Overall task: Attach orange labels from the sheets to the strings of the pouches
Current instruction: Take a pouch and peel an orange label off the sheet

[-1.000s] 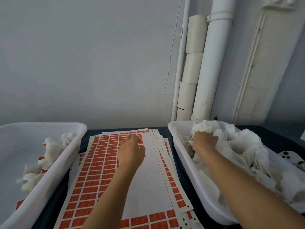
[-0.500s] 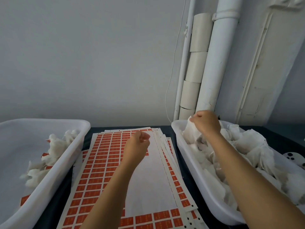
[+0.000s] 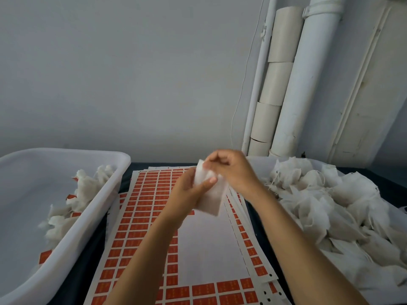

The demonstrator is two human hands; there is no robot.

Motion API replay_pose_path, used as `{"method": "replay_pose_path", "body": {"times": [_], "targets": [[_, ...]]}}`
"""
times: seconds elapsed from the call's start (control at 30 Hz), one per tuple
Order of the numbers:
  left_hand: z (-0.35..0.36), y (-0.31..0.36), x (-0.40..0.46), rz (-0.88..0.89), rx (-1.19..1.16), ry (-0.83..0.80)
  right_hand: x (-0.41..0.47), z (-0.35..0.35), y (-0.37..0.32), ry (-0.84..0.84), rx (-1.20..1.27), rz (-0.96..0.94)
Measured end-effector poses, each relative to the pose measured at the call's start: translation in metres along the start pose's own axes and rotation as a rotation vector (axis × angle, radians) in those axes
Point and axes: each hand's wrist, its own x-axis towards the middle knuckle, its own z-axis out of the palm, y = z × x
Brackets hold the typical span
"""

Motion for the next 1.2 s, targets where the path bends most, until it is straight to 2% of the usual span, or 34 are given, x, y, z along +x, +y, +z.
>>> {"method": "replay_pose_path", "body": {"times": [0.13,0.27,0.37,0.5,0.57,0.7,0.87,0.97,1.2], "targets": [[-0.014,-0.028,-0.011,-0.118,0.19,0.123,-0.011,0.034,0.029,-0.018,-0.033,0.117],[-0.028,-0.057,-0.021,-0.194,0.237,0.202,-0.029,0.047,0.054,-0.079,0.065,0.275],[-0.034,-0.07,-0.024,-0.218,0.237,0.229,-0.041,0.056,0.069,-0.129,0.059,0.304],[-0.034,-0.076,-0.022,-0.266,0.189,0.259,-0.05,0.061,0.083,-0.031,0.056,0.267],[-0.032,-0.075,-0.02,-0.234,0.188,0.218,-0.051,0.062,0.085,-0.001,0.045,0.229],[-0.03,-0.073,-0.015,-0.104,0.347,0.177,-0.054,0.064,0.085,0.0,-0.032,0.177],[-0.032,-0.078,-0.014,-0.074,0.371,0.182,-0.055,0.063,0.082,0.003,0.071,0.199],[-0.031,-0.079,-0.014,-0.039,0.391,0.149,-0.055,0.066,0.085,0.022,-0.052,0.136],[-0.029,-0.078,-0.017,0.058,0.388,0.122,-0.055,0.065,0.092,0.065,-0.149,0.073]]}}
